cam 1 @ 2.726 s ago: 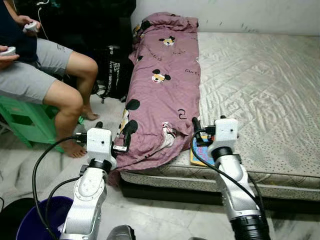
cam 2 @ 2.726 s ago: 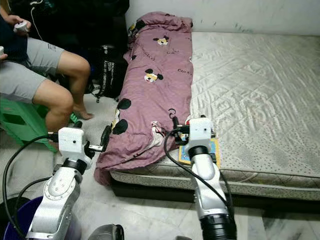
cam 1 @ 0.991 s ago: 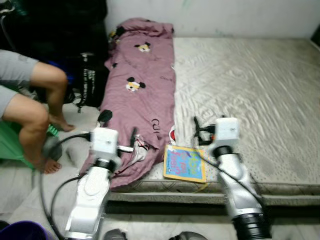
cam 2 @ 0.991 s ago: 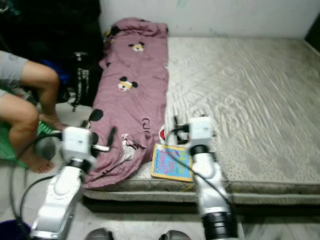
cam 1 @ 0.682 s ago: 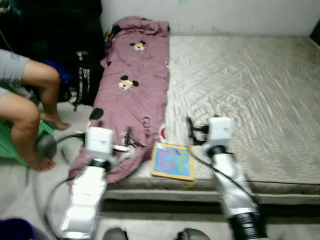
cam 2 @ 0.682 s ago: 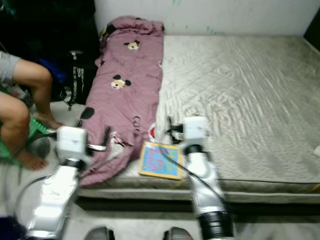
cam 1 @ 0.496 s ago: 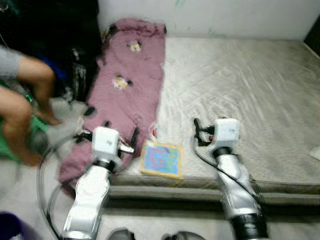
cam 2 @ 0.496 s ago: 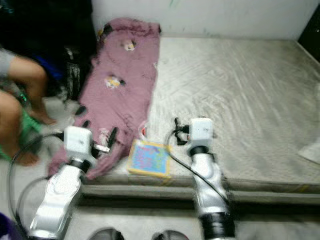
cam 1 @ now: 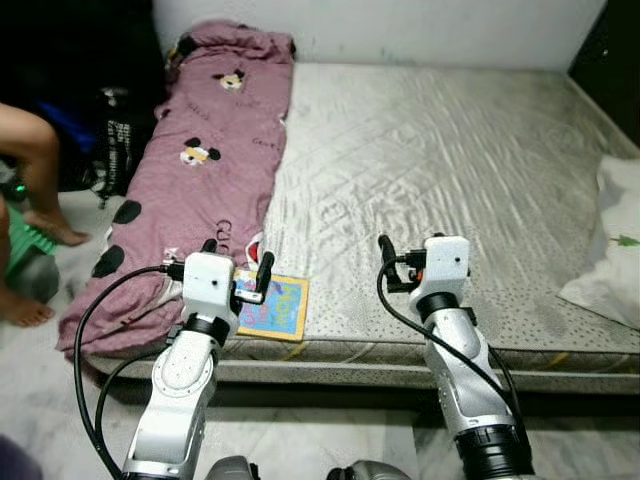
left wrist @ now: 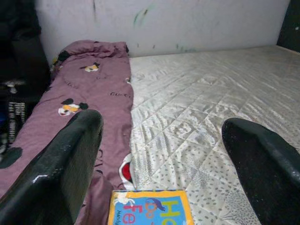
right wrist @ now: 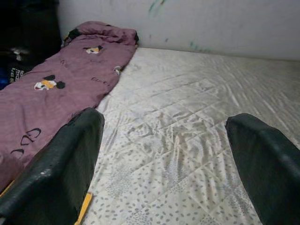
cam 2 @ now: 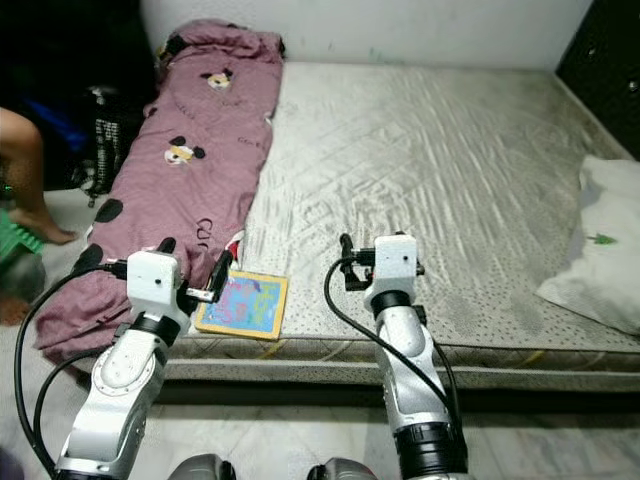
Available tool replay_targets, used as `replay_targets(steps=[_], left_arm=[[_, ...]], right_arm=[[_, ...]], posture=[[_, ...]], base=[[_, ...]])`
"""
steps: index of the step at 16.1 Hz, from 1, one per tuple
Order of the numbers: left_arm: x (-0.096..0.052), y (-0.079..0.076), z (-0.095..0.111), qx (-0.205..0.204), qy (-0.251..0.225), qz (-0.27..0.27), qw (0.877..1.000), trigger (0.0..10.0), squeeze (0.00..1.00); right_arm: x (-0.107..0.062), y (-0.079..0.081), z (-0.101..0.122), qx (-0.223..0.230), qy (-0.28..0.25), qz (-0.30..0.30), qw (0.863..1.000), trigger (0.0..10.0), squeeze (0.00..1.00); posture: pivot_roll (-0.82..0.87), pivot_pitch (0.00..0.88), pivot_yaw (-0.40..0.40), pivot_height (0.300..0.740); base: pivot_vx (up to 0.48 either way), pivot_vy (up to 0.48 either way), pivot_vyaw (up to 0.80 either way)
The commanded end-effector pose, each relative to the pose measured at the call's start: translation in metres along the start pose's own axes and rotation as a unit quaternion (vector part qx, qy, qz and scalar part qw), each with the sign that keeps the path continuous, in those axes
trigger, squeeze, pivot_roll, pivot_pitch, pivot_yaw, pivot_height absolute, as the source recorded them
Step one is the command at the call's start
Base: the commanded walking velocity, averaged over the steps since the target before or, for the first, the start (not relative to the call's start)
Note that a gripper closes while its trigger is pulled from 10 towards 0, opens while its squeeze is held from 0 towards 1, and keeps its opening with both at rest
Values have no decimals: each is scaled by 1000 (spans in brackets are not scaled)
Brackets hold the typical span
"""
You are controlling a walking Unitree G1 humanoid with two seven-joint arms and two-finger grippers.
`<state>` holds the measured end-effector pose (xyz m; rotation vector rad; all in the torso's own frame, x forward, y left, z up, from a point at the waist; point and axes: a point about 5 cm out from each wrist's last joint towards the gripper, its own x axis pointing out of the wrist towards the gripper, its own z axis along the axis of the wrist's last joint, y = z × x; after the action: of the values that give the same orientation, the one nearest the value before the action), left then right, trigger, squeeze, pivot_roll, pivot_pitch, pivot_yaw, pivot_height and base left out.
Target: Clean up the room
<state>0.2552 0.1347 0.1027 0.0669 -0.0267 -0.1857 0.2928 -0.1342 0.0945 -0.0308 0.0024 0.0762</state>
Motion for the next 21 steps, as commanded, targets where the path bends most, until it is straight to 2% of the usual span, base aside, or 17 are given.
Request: replay_targets(steps=[1,19,21], left_arm=[[-1,3,2,4,-5,2,1000,10000,0],[-1,0,2,10,-9,-10,1000,10000,0],[-1,0,2,8,-9,-9,1000,10000,0]], right_arm=[[1,2,1,1,0,4,1000,10000,0],[1,2,0,2,2,4,1000,10000,0],[2,2,0,2,2,4,1000,10000,0]], posture=[[26,60,-20,740],[27,55,-19,740],[27,55,-19,740]], base=[[0,0,0],[0,0,0],[0,-422,0]])
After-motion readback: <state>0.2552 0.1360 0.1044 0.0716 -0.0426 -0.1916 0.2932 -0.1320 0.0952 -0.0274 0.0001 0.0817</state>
